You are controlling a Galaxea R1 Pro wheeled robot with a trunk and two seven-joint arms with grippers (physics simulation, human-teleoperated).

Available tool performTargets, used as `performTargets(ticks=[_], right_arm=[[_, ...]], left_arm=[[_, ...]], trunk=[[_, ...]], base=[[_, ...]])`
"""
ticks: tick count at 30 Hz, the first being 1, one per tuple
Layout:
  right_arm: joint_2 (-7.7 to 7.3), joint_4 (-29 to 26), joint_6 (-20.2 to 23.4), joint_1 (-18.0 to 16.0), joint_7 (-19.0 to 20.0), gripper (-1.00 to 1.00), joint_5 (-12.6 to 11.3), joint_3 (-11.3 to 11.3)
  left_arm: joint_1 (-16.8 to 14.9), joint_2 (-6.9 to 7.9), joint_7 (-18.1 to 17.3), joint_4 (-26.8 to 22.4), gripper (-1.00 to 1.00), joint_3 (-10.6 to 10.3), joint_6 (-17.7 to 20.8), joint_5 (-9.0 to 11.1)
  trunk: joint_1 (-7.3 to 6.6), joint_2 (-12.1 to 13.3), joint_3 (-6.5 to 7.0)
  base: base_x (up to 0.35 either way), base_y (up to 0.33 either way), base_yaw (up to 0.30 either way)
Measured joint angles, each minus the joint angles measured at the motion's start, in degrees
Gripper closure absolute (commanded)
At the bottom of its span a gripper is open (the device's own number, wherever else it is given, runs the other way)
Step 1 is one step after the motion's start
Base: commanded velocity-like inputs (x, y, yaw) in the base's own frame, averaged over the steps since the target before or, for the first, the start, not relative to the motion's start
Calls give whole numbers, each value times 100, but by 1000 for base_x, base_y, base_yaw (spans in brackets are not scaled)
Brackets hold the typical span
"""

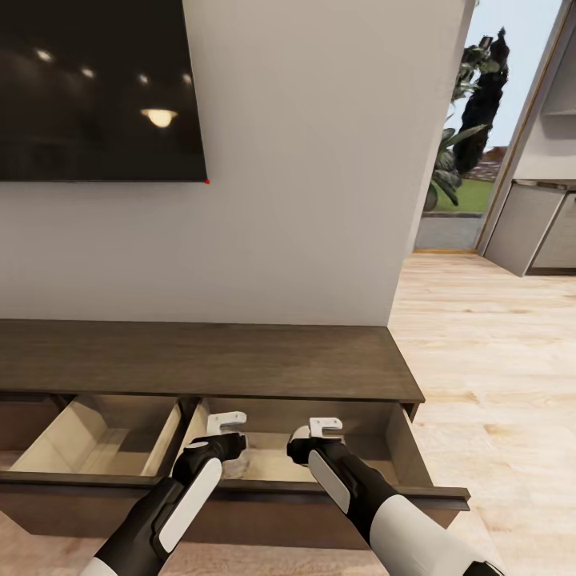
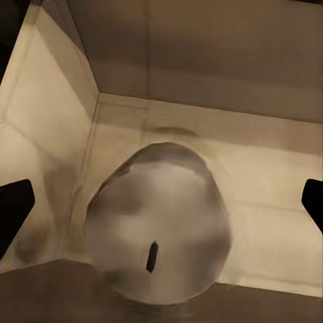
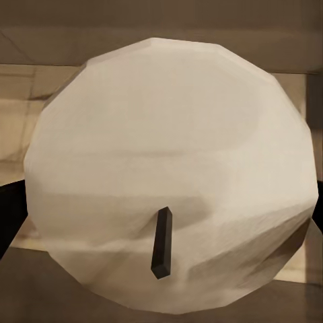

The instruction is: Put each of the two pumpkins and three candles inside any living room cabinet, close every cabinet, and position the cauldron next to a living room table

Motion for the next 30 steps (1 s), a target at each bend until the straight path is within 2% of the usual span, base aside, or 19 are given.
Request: performTargets(ticks=[21, 30], right_arm=[[0, 28, -44, 0, -3, -100, -1, -1], [0, 656, -181, -246, -136, -100, -6, -7]], left_arm=[[1, 4, -13, -105, -100, 9, 1, 12], [4, 4, -25, -97, -100, 8, 2, 12]], trunk=[[0, 0, 0], [0, 0, 0]], base=[[0, 0, 0], [0, 0, 0]])
